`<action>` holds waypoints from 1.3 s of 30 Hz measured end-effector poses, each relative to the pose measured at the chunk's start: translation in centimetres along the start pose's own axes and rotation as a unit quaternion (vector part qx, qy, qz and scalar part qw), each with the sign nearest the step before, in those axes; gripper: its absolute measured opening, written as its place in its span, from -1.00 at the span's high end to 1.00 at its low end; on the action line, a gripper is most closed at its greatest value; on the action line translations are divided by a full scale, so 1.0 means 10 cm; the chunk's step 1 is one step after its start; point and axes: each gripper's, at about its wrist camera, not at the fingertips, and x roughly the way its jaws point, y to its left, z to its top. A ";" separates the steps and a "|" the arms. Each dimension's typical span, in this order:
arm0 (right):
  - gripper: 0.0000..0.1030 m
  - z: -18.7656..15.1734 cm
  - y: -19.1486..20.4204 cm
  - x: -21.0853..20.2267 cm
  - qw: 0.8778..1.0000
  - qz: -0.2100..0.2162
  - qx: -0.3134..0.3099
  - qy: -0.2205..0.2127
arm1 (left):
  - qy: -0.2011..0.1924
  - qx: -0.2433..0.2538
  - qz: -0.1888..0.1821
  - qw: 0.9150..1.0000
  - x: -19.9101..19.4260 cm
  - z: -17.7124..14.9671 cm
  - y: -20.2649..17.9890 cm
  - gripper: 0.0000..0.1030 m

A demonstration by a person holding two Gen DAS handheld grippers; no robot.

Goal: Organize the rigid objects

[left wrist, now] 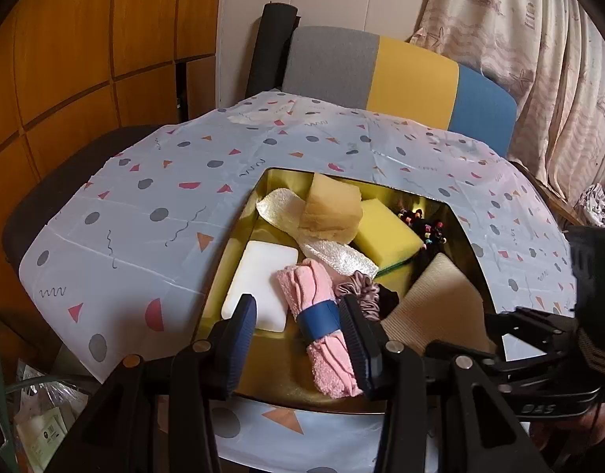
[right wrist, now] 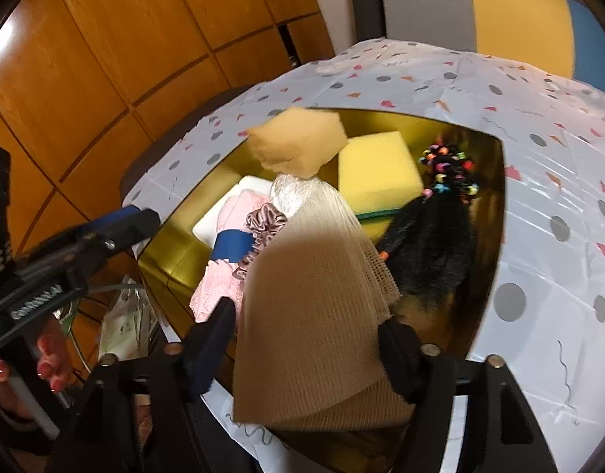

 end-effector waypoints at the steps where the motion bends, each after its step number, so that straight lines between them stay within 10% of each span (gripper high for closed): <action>1: -0.42 -0.01 -0.02 -0.03 1.000 -0.004 0.003 -0.002 | 0.001 0.002 0.001 1.000 0.00 0.00 -0.01 0.15; 17: -0.44 -0.05 -0.07 -0.33 0.993 -0.107 -0.033 -0.033 | 0.020 -0.021 0.042 0.999 0.03 0.05 0.01 0.14; 39: -0.75 0.17 0.23 -0.45 0.990 -0.126 0.000 -0.066 | 0.008 0.000 0.150 0.989 -0.09 0.13 -0.13 0.15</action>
